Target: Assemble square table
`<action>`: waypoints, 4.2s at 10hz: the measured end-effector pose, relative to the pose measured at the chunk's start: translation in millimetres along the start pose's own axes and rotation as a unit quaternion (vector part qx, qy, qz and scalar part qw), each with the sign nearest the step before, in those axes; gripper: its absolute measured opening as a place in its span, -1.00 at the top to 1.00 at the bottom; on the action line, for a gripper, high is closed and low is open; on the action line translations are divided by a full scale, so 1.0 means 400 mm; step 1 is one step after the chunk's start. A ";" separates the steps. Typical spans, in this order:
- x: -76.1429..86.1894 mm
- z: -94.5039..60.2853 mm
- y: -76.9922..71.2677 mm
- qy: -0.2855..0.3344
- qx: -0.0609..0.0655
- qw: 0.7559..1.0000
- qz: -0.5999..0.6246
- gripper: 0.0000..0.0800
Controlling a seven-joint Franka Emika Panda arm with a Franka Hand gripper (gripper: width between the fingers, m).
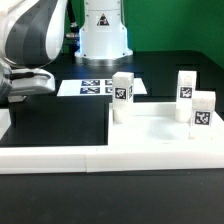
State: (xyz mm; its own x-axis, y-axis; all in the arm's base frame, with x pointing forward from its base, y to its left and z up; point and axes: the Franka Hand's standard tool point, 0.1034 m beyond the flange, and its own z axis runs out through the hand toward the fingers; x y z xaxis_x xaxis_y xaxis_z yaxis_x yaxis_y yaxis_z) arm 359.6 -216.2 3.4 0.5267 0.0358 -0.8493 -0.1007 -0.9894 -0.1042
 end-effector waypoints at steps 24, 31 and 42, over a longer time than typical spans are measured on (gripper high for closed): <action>0.015 -0.579 -0.495 0.655 -0.034 0.751 0.075 0.27; 0.096 -0.579 -0.601 0.663 -0.024 0.744 0.076 0.27; 0.158 -0.590 -0.630 0.677 -0.045 0.732 0.062 0.27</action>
Offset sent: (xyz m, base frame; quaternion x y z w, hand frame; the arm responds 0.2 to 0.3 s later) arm 0.0155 -0.0016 0.0636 -0.0367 -0.0027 -0.0559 0.9978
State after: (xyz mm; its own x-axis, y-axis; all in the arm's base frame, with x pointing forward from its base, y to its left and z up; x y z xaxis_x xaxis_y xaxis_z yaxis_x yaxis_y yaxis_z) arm 617.4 2.2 98.1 0.8779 -0.1662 0.4491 -0.1945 -0.9808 0.0172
